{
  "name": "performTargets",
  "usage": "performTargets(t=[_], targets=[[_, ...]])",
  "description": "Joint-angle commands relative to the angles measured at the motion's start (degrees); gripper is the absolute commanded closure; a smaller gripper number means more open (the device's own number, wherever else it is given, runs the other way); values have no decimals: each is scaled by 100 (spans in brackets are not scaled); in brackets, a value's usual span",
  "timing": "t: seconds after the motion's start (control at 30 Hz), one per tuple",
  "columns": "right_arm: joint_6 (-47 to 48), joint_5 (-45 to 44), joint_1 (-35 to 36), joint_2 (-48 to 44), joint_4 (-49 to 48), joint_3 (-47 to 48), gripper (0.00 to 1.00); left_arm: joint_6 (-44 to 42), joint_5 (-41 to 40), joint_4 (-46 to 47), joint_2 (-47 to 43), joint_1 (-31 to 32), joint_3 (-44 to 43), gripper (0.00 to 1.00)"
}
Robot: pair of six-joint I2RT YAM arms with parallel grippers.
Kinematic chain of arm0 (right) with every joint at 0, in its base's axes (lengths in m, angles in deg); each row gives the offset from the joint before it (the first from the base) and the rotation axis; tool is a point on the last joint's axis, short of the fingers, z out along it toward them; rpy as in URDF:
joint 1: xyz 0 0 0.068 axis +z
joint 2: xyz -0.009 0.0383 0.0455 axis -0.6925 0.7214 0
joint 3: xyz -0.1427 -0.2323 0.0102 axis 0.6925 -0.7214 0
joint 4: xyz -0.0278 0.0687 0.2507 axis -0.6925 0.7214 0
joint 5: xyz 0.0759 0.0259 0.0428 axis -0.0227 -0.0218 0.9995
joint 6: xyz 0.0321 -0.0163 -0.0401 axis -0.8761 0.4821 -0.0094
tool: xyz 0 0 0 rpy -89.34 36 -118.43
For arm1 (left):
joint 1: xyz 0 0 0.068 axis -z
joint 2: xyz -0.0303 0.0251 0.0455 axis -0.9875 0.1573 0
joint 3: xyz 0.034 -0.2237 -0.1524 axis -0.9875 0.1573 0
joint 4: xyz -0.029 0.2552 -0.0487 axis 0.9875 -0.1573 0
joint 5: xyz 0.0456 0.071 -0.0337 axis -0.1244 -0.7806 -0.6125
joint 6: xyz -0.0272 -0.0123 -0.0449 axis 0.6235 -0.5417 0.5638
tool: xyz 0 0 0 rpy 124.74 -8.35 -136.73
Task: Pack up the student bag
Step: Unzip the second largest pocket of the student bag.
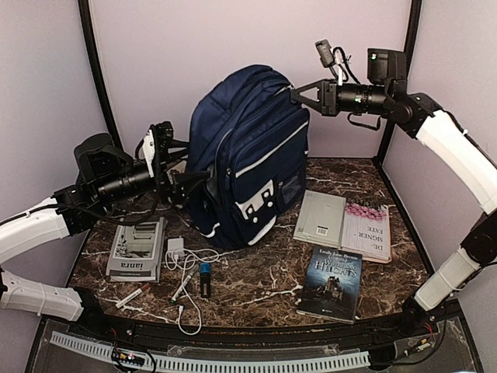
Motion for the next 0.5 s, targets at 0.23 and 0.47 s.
performTargets(t=[0.23, 0.47], targets=[[682, 539, 356, -441, -869, -1456, 100, 383, -29, -407, -1, -20, -259, 1], [708, 580, 418, -469, -825, -1457, 100, 282, -288, -691, 1172, -15, -1723, 1]])
